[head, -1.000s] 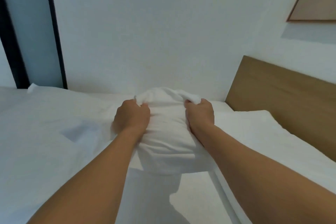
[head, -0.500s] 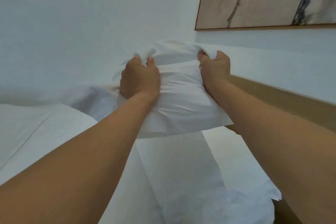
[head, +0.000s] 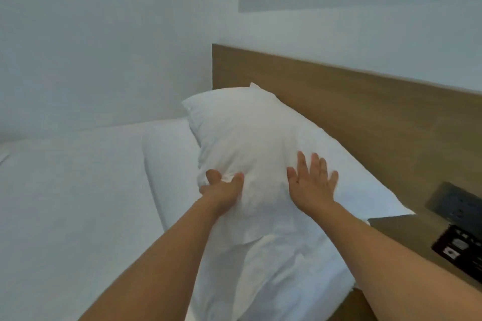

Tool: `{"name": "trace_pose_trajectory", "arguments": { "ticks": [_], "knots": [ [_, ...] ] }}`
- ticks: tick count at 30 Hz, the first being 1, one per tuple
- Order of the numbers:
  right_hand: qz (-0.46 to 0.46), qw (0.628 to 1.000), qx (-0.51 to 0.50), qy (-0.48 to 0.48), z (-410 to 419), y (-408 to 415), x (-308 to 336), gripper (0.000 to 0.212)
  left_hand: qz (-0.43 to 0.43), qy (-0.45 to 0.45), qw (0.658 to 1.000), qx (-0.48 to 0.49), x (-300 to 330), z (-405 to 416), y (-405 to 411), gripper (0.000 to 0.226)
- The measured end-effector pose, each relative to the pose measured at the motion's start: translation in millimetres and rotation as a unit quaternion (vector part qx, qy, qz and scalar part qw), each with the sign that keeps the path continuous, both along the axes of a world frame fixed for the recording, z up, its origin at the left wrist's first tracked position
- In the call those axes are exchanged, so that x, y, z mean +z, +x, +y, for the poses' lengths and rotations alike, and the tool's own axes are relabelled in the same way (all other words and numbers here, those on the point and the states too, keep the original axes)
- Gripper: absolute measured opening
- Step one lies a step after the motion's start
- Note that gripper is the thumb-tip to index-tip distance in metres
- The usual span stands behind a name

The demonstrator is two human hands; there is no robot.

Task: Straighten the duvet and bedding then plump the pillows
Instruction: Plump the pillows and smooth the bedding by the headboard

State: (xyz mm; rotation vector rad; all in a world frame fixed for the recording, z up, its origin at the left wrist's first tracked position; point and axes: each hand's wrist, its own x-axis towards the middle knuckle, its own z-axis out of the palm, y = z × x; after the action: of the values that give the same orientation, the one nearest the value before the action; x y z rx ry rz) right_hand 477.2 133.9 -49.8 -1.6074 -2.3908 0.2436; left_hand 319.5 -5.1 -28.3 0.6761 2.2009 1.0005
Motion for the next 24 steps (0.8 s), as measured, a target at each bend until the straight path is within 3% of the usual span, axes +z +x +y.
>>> {"name": "trace_pose_trajectory", "arguments": {
  "ticks": [3,6,9,12,14,18,24],
  "knots": [
    [0.008,0.999,-0.009,0.036,5.8,-7.4,-5.8,0.057,0.001,0.022,1.000,-0.012,-12.0,15.0,-1.5,0.067],
    [0.045,0.998,-0.049,-0.012,12.4,-19.0,9.1,0.054,0.040,0.049,0.998,-0.024,-13.2,17.3,2.8,0.037],
    [0.072,0.996,-0.019,-0.039,13.5,-34.1,37.1,0.055,-0.054,0.073,0.992,-0.087,-7.0,2.2,7.0,0.025],
    [0.061,0.997,0.033,-0.017,-4.7,-51.6,52.6,0.057,-0.161,0.041,0.974,-0.153,3.0,-34.8,-17.7,0.026],
    [0.051,0.996,0.064,0.024,-31.8,-75.1,54.8,0.057,-0.113,0.019,0.982,-0.151,5.1,-66.4,-52.8,0.025],
    [0.118,0.981,0.148,0.043,-114.6,-136.0,43.5,0.051,0.124,-0.024,0.988,-0.085,-3.0,-136.9,-124.6,0.030],
    [0.149,0.959,0.240,0.004,-218.8,-234.8,5.6,0.051,0.243,-0.013,0.970,-0.010,-23.0,-224.5,-216.0,0.036]
  ]
}}
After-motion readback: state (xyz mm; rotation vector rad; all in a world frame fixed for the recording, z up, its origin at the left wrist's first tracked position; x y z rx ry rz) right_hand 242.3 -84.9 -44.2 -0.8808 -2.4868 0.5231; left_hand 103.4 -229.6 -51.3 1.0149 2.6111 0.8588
